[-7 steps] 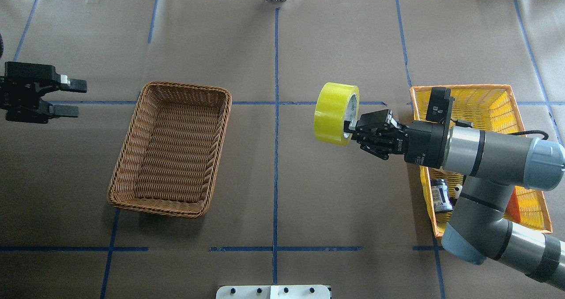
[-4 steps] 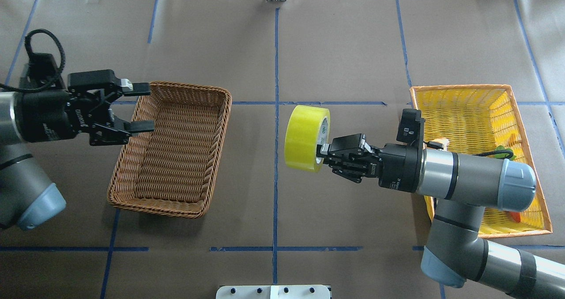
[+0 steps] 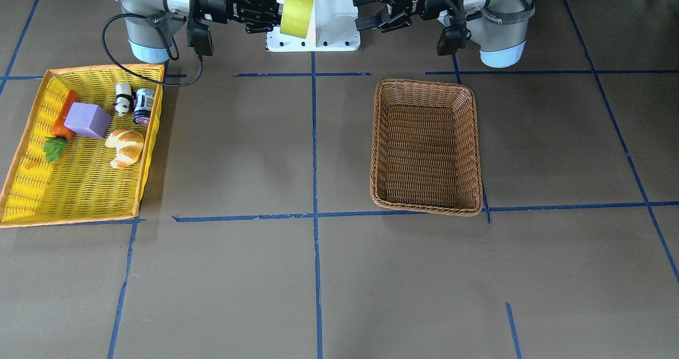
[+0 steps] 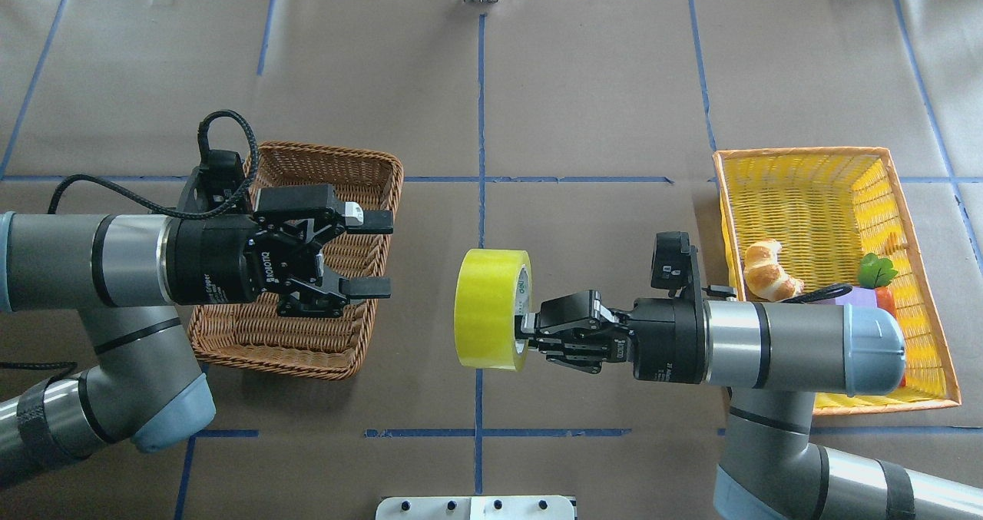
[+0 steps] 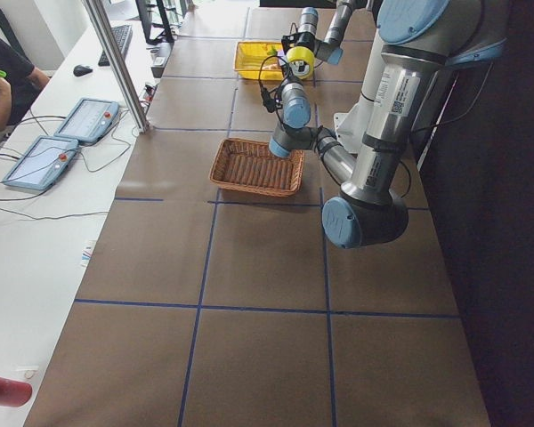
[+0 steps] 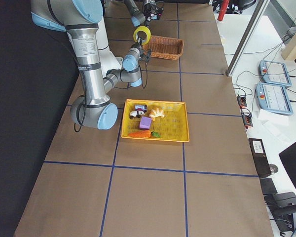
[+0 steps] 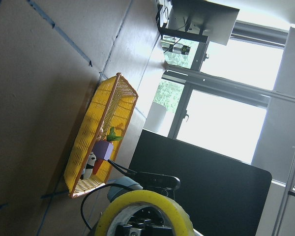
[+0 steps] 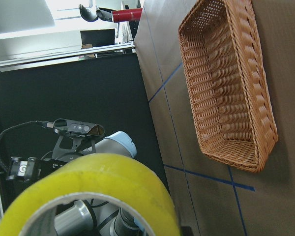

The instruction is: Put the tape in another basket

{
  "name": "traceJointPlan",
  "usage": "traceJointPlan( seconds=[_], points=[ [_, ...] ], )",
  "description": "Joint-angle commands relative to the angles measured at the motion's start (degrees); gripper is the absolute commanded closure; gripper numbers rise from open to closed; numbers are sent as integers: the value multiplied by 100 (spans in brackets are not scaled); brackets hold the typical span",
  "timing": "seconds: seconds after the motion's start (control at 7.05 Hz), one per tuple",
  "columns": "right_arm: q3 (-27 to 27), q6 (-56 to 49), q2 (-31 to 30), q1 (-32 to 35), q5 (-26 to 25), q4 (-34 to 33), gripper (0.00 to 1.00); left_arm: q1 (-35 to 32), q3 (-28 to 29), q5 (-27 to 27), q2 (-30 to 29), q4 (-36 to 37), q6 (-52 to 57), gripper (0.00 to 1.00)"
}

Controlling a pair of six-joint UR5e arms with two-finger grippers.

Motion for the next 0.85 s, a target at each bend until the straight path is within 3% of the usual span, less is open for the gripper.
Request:
traceJointPlan(
  seconds=[0.0,0.71],
  points=[
    [-30,-12,69,-180,25,2,98,191,-18,3,-177,4,-7,0],
    [-57,-29,69,-304,17,-7,98,516,-9,362,-301,13,1,0]
  ],
)
